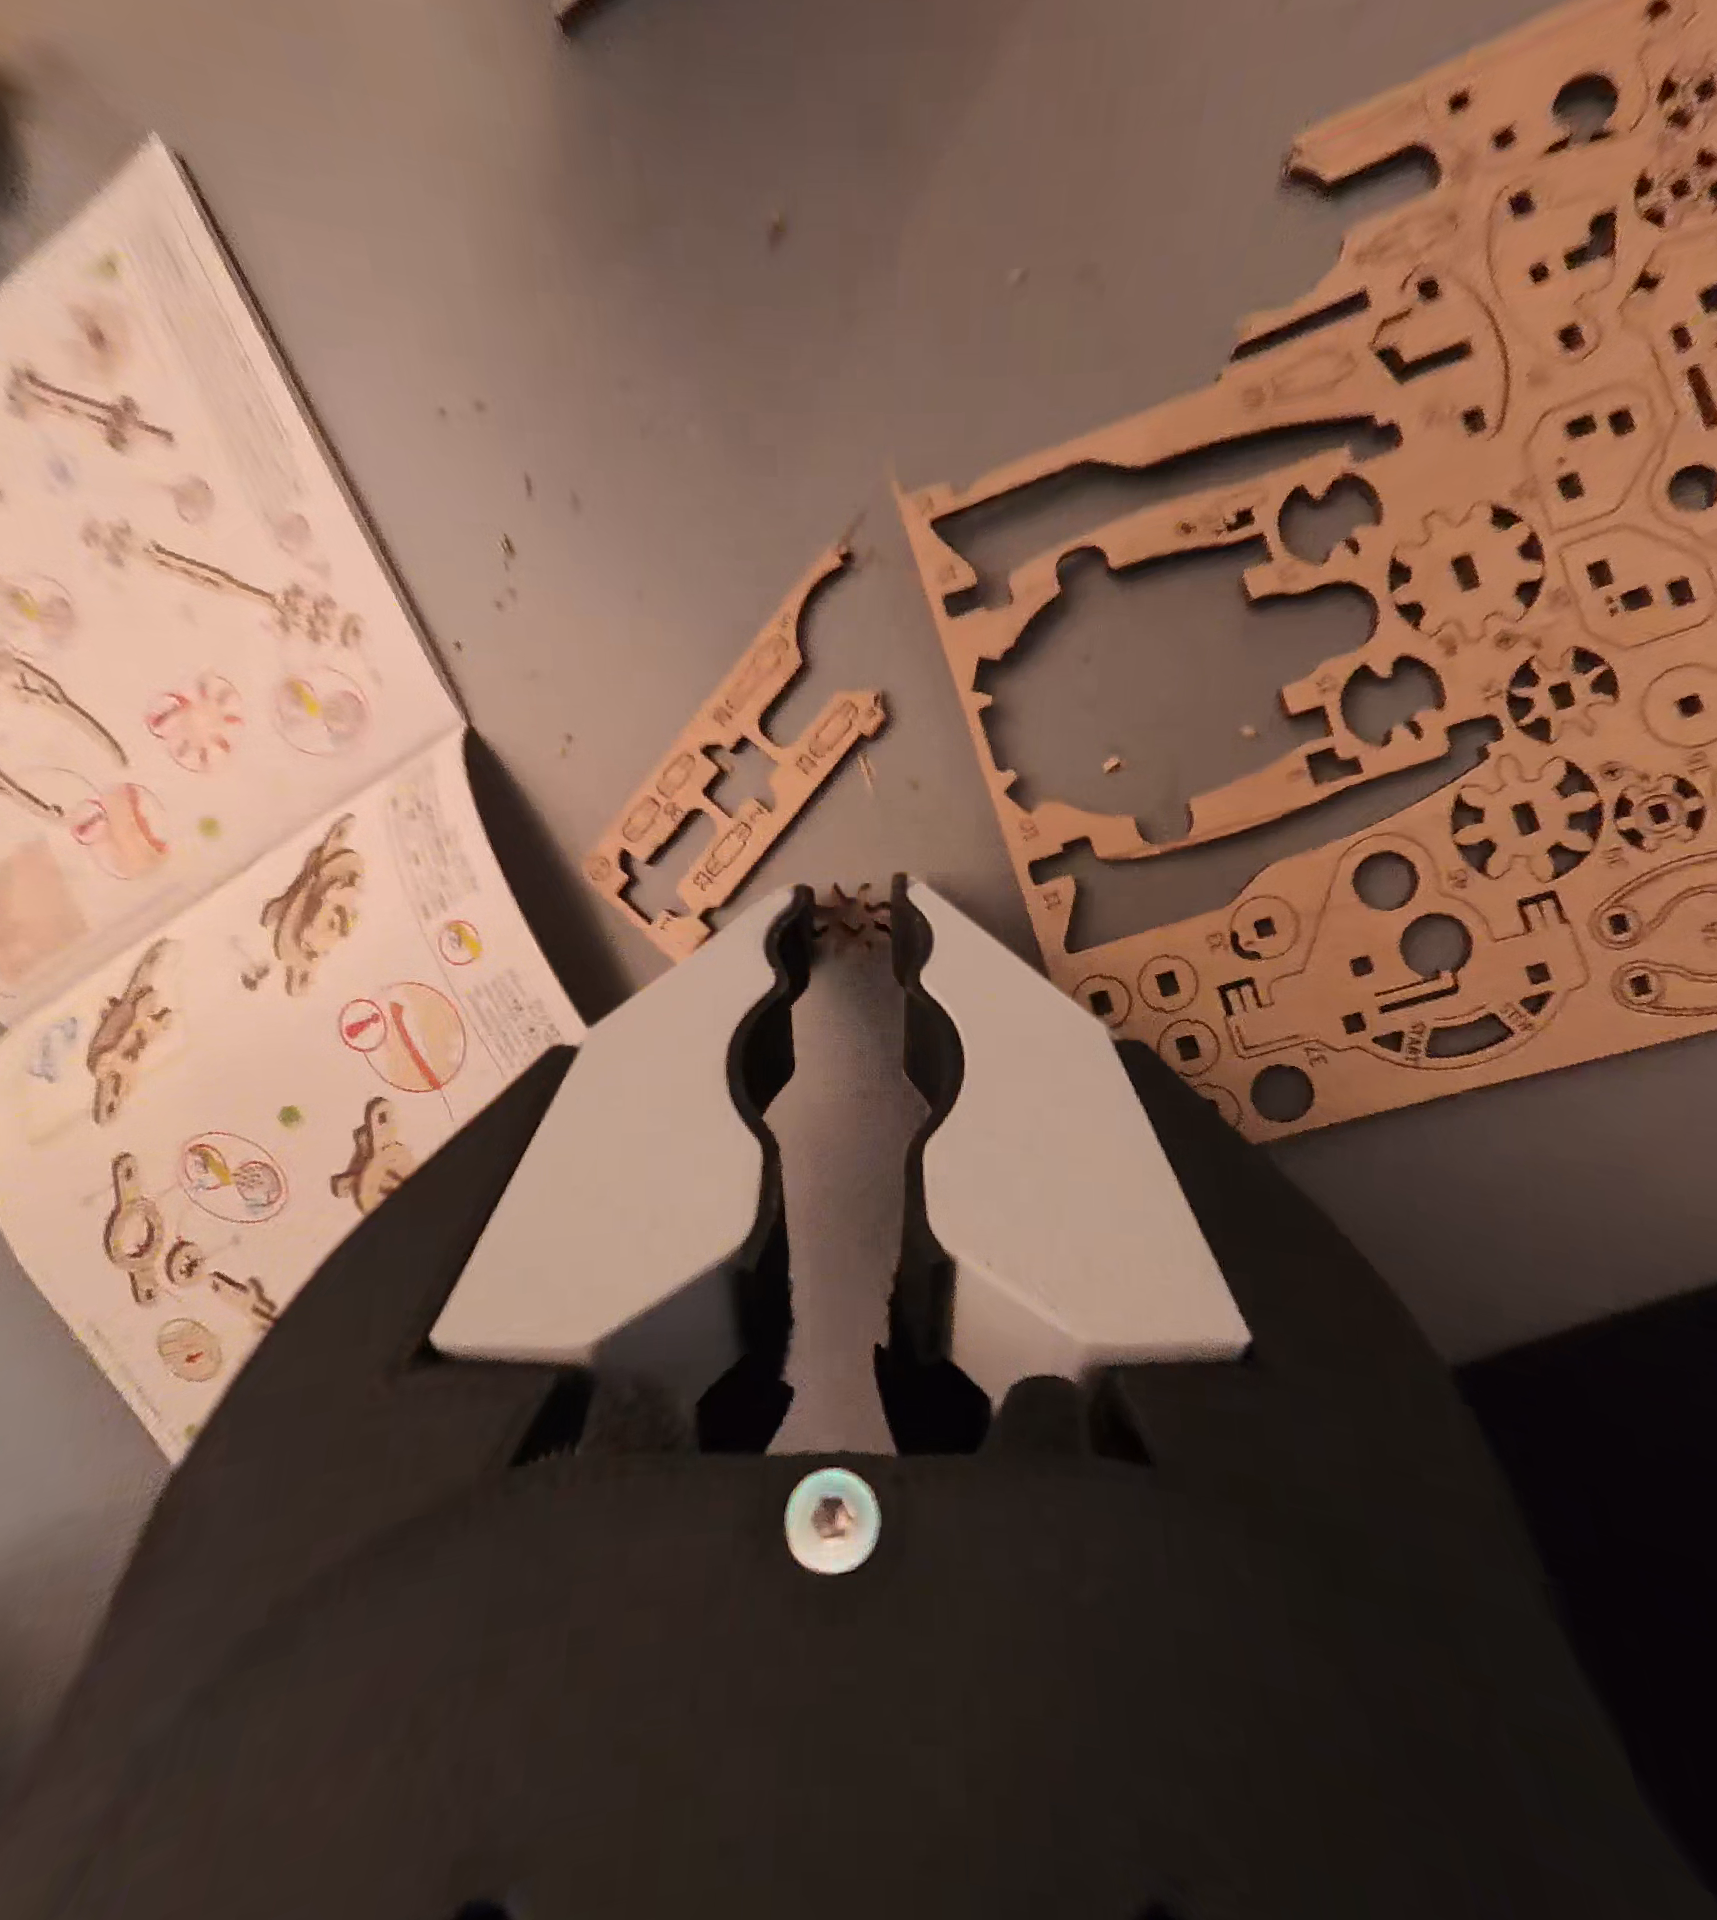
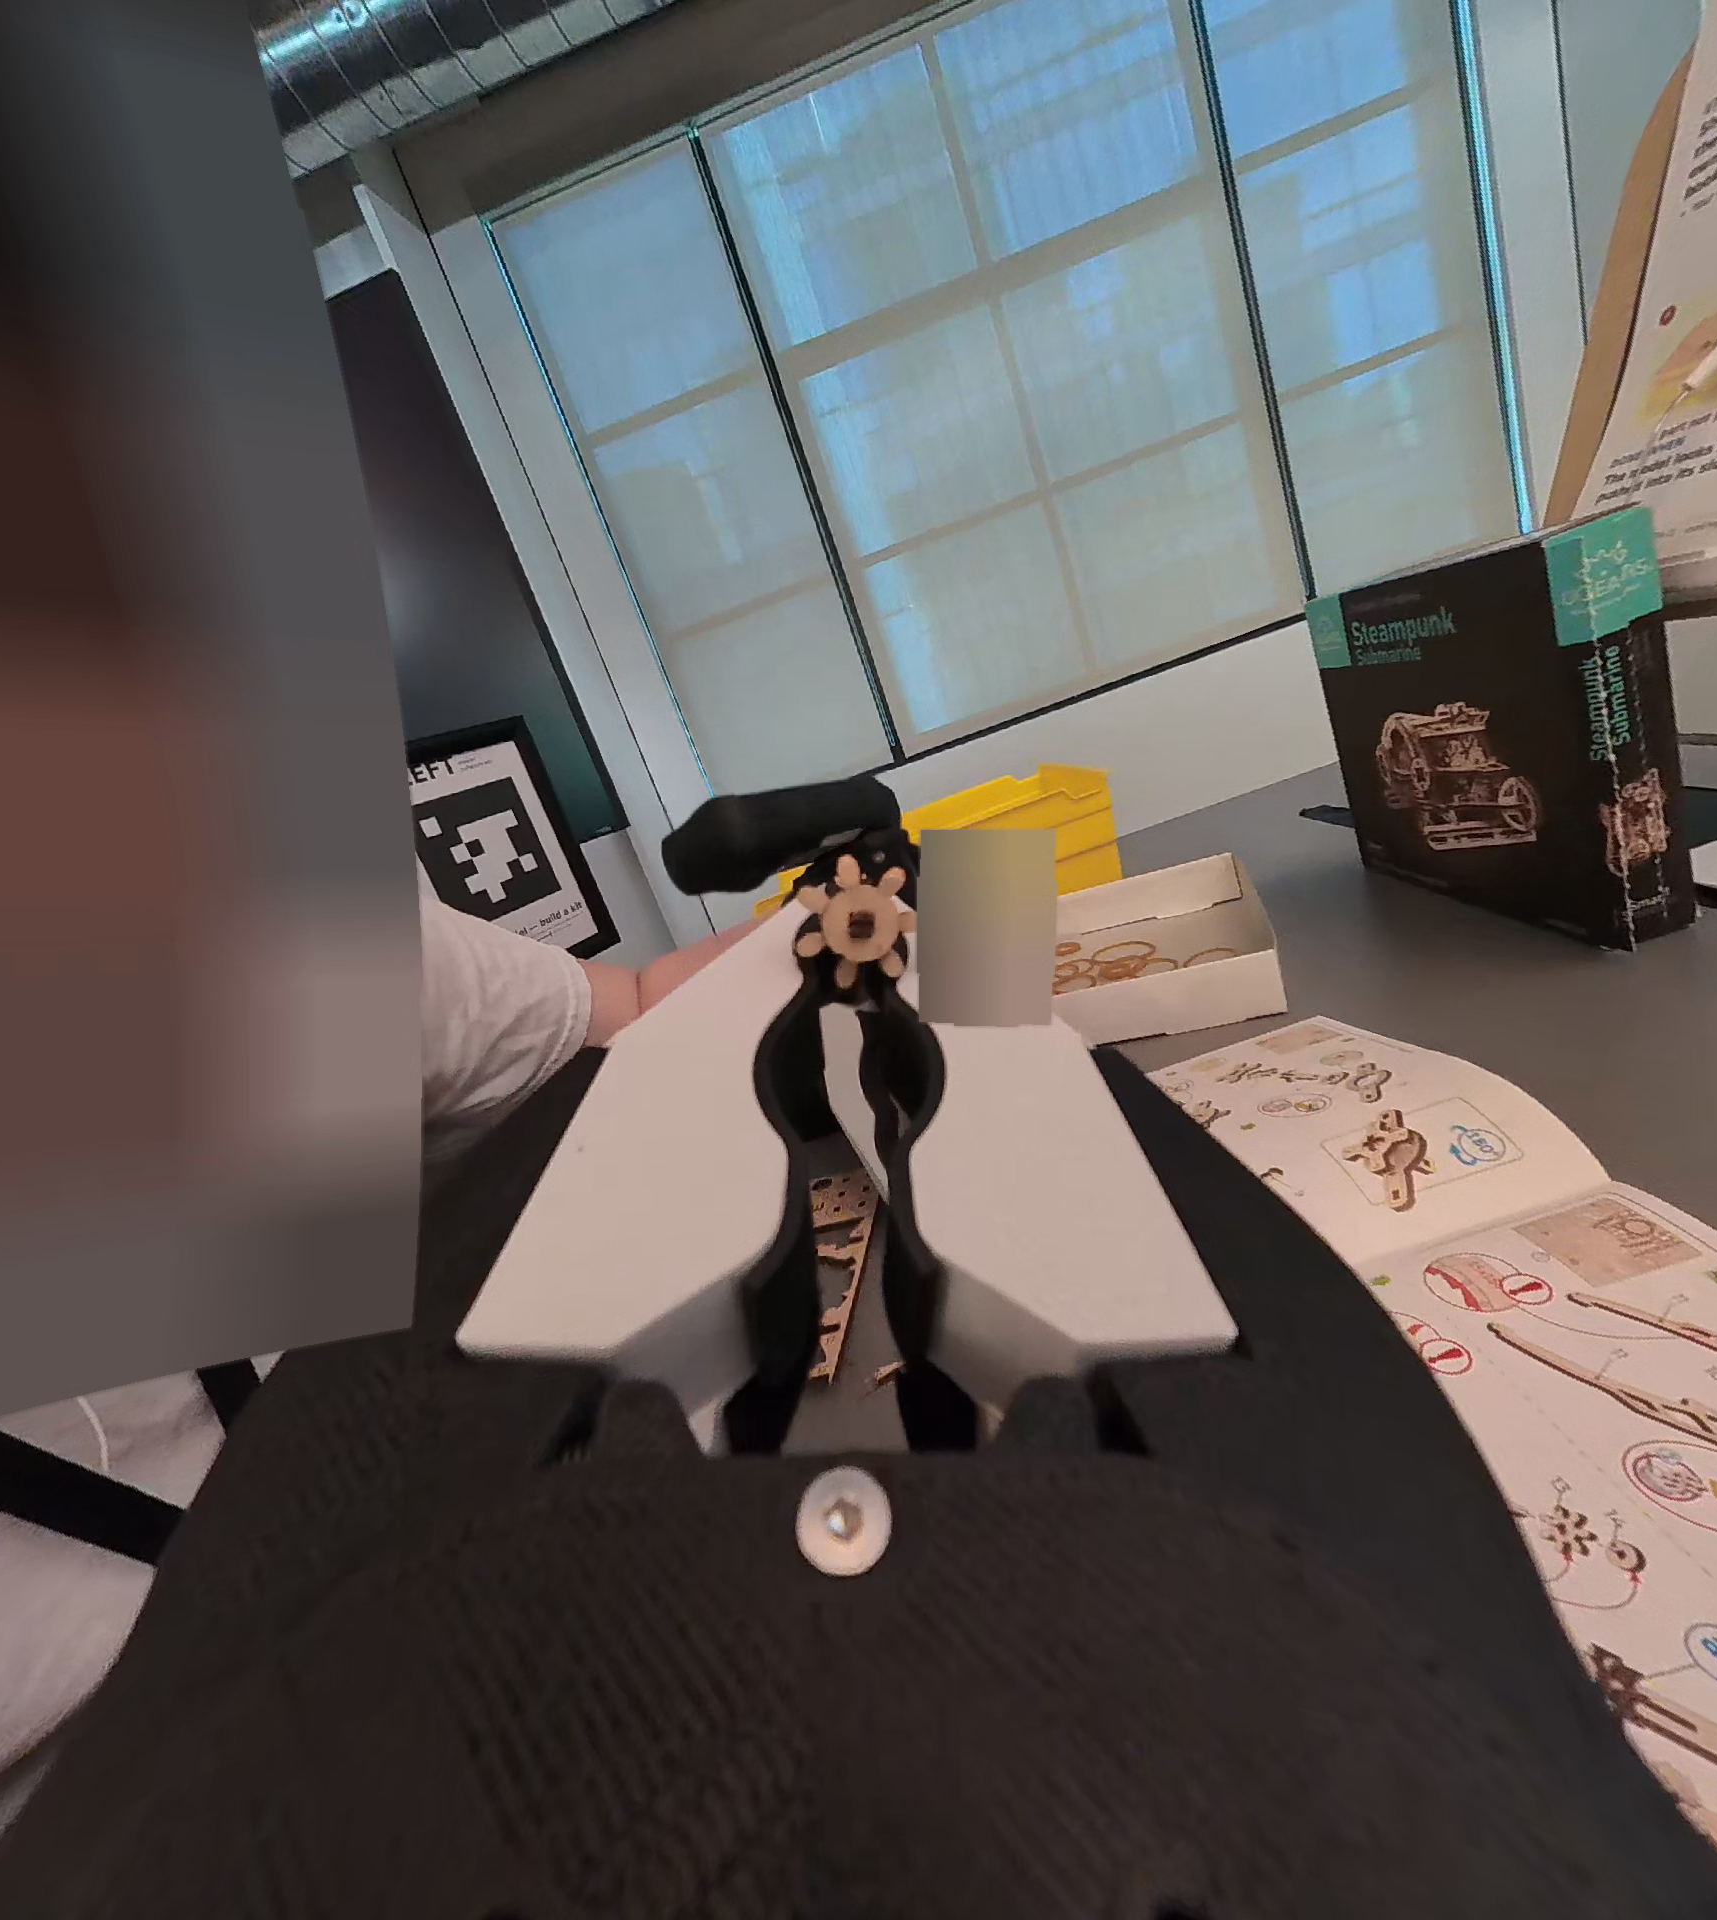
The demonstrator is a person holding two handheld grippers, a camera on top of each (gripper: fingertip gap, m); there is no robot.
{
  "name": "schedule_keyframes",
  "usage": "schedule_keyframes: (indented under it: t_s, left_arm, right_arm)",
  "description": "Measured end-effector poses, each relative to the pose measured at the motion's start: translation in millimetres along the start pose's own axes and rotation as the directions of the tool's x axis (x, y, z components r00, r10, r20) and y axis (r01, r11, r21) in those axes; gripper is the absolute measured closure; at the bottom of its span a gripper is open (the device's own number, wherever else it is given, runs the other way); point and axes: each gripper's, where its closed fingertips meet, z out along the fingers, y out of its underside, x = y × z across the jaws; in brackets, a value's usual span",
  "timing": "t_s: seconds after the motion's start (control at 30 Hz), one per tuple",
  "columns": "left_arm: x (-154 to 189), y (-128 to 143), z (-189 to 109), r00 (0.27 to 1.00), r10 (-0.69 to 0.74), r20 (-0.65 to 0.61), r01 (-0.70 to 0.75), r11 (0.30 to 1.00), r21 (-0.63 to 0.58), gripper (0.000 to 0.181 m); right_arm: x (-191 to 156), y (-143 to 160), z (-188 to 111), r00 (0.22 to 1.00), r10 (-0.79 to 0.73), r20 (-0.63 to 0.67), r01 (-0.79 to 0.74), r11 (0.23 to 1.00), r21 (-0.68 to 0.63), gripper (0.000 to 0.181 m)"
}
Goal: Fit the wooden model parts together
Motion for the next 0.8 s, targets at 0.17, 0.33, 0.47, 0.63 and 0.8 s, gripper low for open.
schedule_keyframes:
  t_s: [0.17,0.33,0.47,0.63,0.8]
  left_arm:
    - [4,2,-1,1.0,-0.003,-0.019,0.002,1.0,-0.03,0.168]
    - [7,-3,-2,0.998,-0.039,-0.04,0.038,0.999,-0.015,0.16]
    - [0,-14,-13,0.998,-0.059,-0.008,0.059,0.997,0.048,0.153]
    - [-39,-81,-67,0.972,-0.201,0.125,0.111,0.854,0.509,0.158]
    - [-58,-112,-79,0.922,-0.359,0.142,0.184,0.731,0.657,0.16]
  right_arm:
    - [0,1,0,1.0,0.01,0.003,-0.01,1.0,0.0,0.181]
    - [-1,3,1,1.0,0.009,0.008,-0.009,1.0,-0.007,0.181]
    - [-1,4,2,1.0,0.008,0.008,-0.008,1.0,-0.014,0.181]
    - [-6,10,8,0.999,-0.044,0.002,0.044,0.998,-0.04,0.181]
    - [-13,19,17,0.996,-0.089,0.01,0.09,0.993,-0.071,0.18]
